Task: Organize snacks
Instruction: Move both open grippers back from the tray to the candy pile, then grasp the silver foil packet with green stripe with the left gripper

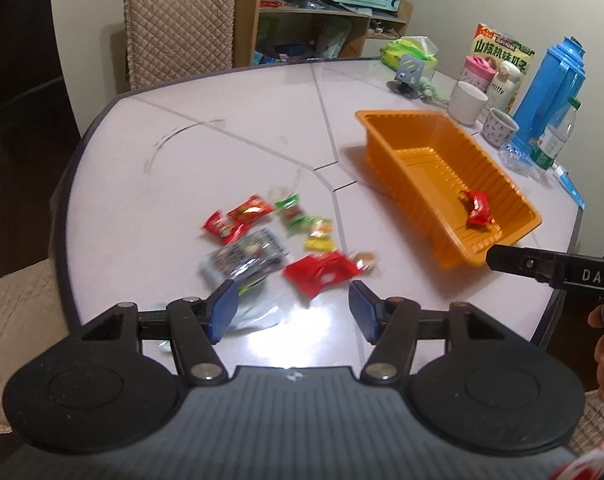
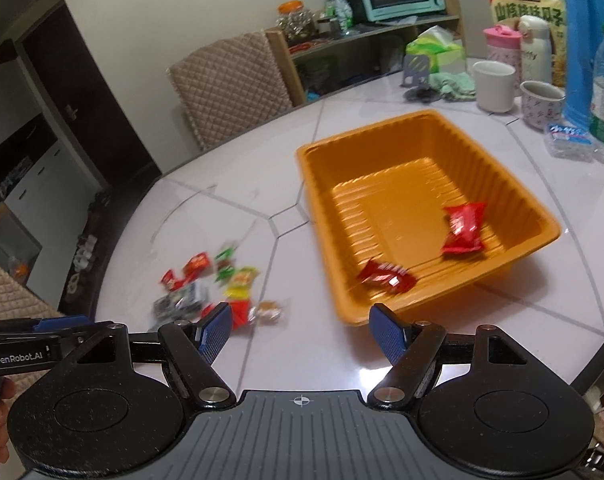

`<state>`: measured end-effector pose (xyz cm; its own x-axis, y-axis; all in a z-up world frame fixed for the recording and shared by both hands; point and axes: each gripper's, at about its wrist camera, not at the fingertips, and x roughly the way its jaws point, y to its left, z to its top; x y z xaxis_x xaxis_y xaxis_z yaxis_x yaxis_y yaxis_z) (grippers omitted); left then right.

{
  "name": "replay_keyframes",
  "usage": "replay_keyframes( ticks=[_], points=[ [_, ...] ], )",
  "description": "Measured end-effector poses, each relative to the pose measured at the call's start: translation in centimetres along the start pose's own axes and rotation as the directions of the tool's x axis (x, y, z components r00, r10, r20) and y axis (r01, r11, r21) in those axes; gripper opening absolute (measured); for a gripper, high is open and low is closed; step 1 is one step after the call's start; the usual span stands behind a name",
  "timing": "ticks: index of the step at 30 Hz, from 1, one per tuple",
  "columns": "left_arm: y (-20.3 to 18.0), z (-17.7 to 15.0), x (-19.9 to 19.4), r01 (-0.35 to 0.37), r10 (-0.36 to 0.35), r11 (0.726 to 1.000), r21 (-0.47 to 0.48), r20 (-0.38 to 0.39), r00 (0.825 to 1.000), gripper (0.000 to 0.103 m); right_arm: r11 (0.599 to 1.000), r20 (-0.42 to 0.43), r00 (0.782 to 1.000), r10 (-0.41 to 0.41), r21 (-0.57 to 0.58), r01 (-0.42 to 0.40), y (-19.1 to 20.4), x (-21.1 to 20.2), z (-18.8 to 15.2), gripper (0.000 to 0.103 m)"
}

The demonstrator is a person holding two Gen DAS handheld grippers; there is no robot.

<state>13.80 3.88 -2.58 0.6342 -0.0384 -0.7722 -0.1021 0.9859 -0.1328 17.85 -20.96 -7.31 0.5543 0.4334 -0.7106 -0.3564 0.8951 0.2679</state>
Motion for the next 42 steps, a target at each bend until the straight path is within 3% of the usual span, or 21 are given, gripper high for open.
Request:
replay_keyframes(
  ticks=[11,17,33,39,42],
  points=[
    [3.9,-3.0,-0.1,-0.043,0.044,0.995,0.087,-0.007,0.999,0.060,1.000,-0.083,0.997,0.003,-0.001,-0.003,3.9,2.5,-3.3,0.075],
    [4.6,-3.6,1.7,-0.061,0.063,0.979,0.195,-0.006,0.998,0.060,1.000,-0.105,0.994,-0.018,0.014,0.020,4.9,3.7,-4.6,0.075],
    [4.0,-3.8,7.4,-0.010,0.034,0.880,0.474,-0.041,0.999,0.058,0.989,-0.137,0.986,-0.090,0.102,0.104,4.9,5.1,-6.0,0.075],
    [4.1,-3.8,8.7,0.003,0.034,0.859,0.511,-0.063,0.997,0.051,0.985,-0.145,0.984,-0.105,0.118,0.122,4.6,5.4,-6.1,0.075],
    [4.2,-3.9,9.2,0.000,0.045,0.849,0.529,-0.073,0.996,0.044,0.985,-0.149,0.983,-0.108,0.121,0.126,4.6,5.6,-5.9,0.075]
  ],
)
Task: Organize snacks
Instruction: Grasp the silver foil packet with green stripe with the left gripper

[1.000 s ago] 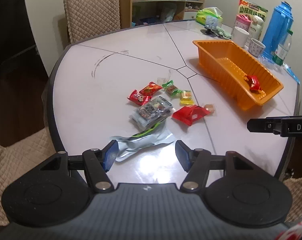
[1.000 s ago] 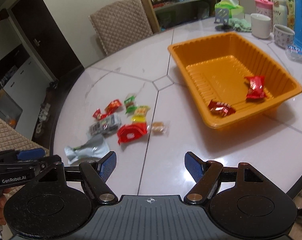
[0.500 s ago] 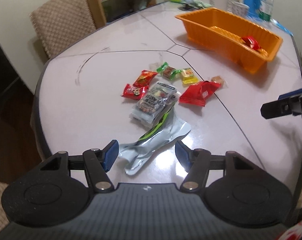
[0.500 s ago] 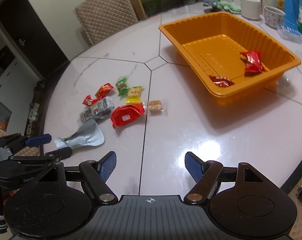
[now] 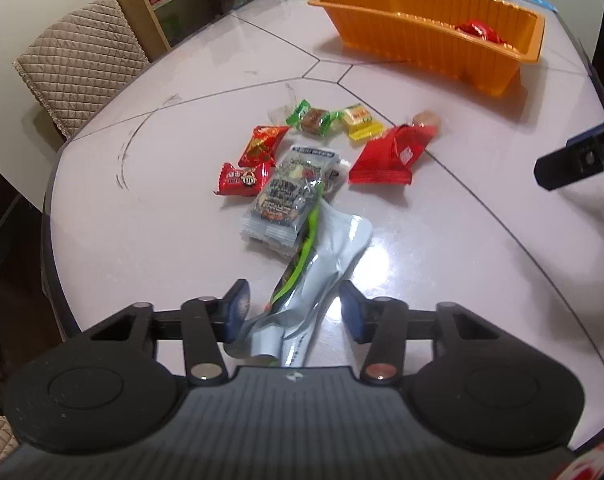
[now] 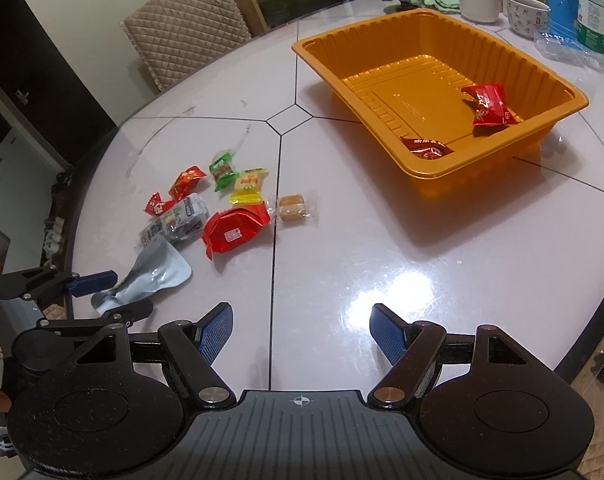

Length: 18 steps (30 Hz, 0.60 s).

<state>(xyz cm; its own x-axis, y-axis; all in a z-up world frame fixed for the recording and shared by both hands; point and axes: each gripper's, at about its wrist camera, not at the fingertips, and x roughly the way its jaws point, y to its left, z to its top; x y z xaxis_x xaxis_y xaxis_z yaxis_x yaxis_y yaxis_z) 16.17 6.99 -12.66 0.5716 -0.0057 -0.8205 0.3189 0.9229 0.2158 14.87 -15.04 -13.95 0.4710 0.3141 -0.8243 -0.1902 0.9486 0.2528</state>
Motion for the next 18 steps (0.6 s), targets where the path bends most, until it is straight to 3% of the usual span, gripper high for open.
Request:
replay_keyframes(
  ticks=[6,11,18],
  points=[
    [0.0,0.2,0.1,0.042,-0.042,0.999,0.023,-0.003,0.999,0.032,1.000,-0.008,1.000,-0.002,-0.004,0.001,0.1,0.5,0.2,0.075],
    [-0.5,0.4,0.0,0.063,-0.063,0.997,0.037,-0.012,0.998,0.027,1.000,-0.013,1.000,0.001,-0.007,-0.001,0.2,0.8,0.3,0.075],
    [-0.7,0.1,-1.1,0.095,-0.095,0.994,-0.058,0.005,0.995,0.027,1.000,0.014,1.000,0.005,-0.017,-0.004,0.4,0.8,0.7,0.075]
  ],
)
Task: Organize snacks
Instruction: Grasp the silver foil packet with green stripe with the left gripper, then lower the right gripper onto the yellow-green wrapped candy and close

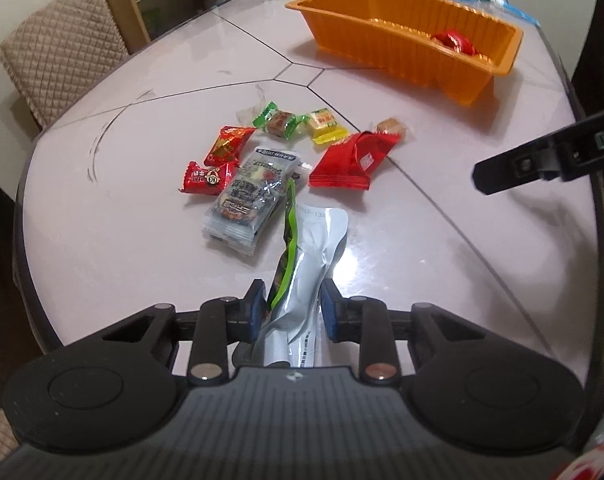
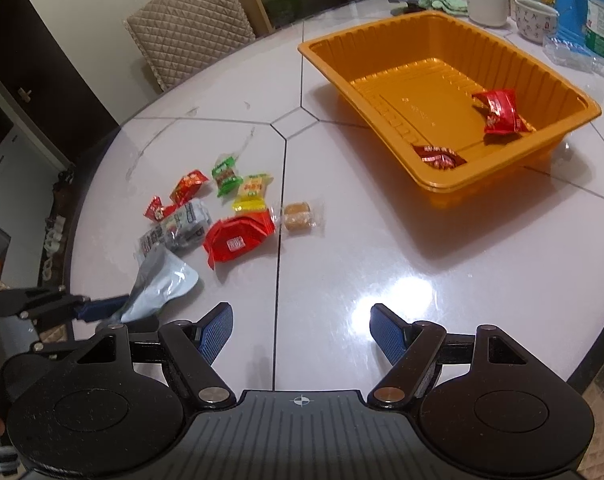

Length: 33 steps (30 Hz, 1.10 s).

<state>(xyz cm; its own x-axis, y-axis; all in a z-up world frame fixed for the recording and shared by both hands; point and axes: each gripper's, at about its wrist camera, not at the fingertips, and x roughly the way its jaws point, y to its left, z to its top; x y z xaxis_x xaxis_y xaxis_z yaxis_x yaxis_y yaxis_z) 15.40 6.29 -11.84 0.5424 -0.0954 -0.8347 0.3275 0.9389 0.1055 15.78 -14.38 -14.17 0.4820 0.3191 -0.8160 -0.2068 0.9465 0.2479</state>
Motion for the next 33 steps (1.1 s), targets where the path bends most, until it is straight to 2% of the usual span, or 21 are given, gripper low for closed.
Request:
replay_keyframes(
  ticks=[7,13,14,16,22,33],
  points=[
    [1.8,0.5,-2.5,-0.014,0.022,0.986,-0.164,0.049,0.999,0.027,0.999,0.056,0.998,0.022,-0.034,-0.020,0.7,0.3,1.3,0.075],
    [4.3,1.7,-3.7,-0.104,0.128,0.957,-0.269,0.073,0.989,0.027,0.993,0.100,0.994,0.033,-0.118,-0.021,2.3,1.5,3.3,0.074],
    [4.7,1.9,-3.8,-0.115,0.142,0.951,-0.287,0.074,0.987,0.027,0.991,0.104,0.994,0.037,-0.130,-0.023,2.6,1.8,3.7,0.072],
    [5.5,2.1,-3.7,-0.134,0.165,0.937,-0.323,0.069,0.984,0.027,0.989,0.108,0.993,0.048,-0.147,-0.032,3.0,2.5,4.4,0.061],
    [7.8,2.7,-3.2,-0.170,0.204,0.902,-0.397,0.043,0.978,0.027,0.981,0.086,0.995,0.052,-0.193,-0.034,3.8,5.4,6.2,0.046],
    [10.2,2.7,-2.2,-0.199,0.227,0.856,-0.476,0.000,0.974,0.027,0.972,0.031,0.999,0.030,-0.235,-0.022,4.7,10.1,7.6,0.039]
  ],
)
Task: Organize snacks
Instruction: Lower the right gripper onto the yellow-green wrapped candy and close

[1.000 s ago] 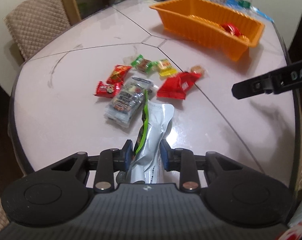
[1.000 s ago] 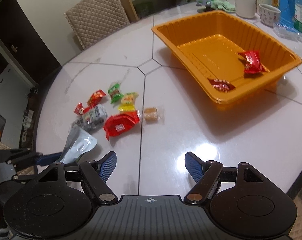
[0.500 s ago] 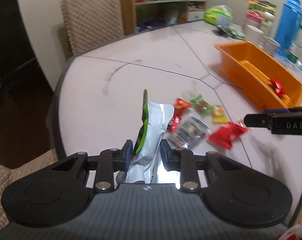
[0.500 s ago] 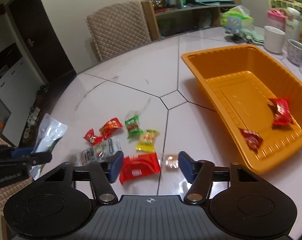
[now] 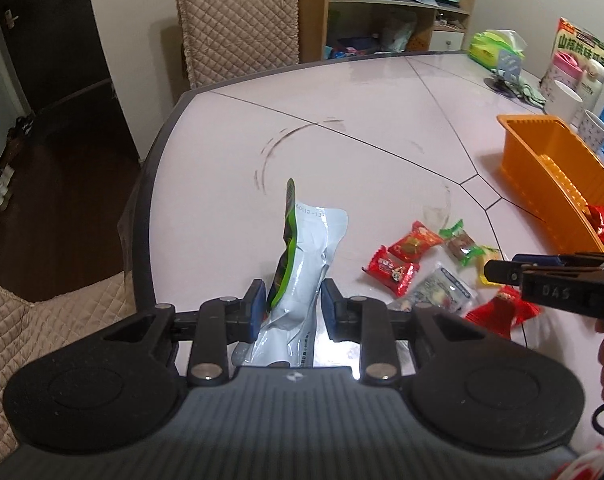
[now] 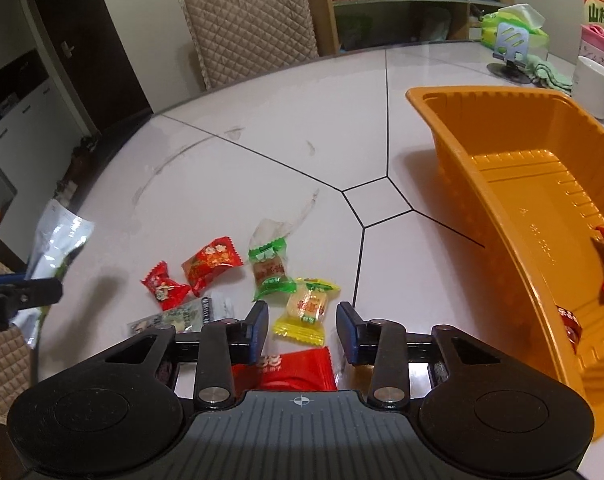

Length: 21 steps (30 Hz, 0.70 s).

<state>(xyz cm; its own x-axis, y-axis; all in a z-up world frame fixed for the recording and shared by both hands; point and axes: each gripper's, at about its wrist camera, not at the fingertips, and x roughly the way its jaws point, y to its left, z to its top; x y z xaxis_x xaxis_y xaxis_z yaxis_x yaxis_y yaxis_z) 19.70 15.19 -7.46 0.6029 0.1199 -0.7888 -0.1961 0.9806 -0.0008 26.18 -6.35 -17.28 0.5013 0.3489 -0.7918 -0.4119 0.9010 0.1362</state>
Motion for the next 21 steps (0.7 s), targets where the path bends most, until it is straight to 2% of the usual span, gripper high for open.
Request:
replay_keyframes(
  ticks=[5,15,21],
  points=[
    [0.2,0.3,0.4,-0.008,0.008,1.000,-0.009,-0.007,1.000,0.027,1.000,-0.009,1.000,-0.004,-0.010,0.004,0.0,1.2,0.3,0.037],
    [0.1,0.5,0.9,-0.011,0.011,1.000,-0.015,-0.015,1.000,0.027,0.995,-0.006,0.999,-0.031,-0.092,0.031,0.5,1.8,0.2,0.023],
    [-0.2,0.5,0.7,-0.008,0.008,1.000,-0.014,-0.015,1.000,0.027,0.994,-0.002,1.000,-0.030,-0.110,0.030,0.5,1.6,0.0,0.022]
  ],
)
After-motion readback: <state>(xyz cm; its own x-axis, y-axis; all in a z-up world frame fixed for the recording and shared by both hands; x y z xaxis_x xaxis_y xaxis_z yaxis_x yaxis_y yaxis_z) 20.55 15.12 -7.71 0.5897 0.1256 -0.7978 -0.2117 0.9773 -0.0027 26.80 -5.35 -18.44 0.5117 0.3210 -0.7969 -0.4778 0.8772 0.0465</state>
